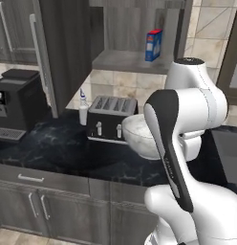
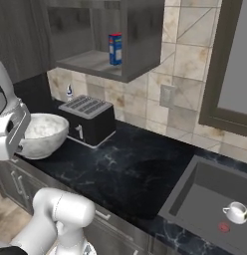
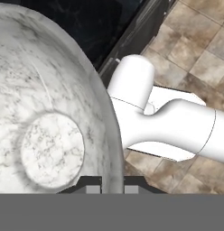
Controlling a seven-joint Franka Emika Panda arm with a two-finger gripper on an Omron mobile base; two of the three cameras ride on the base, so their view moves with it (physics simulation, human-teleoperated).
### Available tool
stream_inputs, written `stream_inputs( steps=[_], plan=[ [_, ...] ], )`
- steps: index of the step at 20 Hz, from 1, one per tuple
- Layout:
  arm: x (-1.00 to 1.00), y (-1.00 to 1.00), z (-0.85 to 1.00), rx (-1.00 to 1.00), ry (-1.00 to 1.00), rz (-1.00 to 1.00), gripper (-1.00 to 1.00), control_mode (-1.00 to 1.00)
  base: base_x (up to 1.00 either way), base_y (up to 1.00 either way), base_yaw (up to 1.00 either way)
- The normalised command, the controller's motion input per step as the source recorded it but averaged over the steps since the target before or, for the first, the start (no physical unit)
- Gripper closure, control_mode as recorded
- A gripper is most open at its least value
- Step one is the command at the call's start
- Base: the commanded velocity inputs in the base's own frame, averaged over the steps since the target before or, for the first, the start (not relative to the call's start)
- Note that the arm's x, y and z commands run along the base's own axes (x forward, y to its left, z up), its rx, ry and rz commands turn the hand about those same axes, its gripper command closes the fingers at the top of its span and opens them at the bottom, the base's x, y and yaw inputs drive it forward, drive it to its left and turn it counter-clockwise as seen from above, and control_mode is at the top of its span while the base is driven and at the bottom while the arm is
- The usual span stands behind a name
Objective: Pick the mug and place it in the sink. Pick the bowl and place it in the open cabinet and then close the cabinet.
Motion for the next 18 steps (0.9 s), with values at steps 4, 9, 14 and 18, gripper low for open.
stream_inputs(
  steps=[4,9,14,18],
  plan=[
    [0.00,0.00,0.00,0.00,0.00,0.00,1.00,1.00,0.33,-0.17,0.11],
    [0.00,-0.05,0.56,0.00,-0.27,0.10,1.00,-1.00,0.00,0.00,0.00],
    [0.00,-0.01,0.64,-0.01,-0.29,0.08,1.00,-1.00,0.00,0.00,0.00],
    [0.00,-0.03,0.59,0.00,-0.24,0.07,1.00,-1.00,0.00,0.00,0.00]
  ],
)
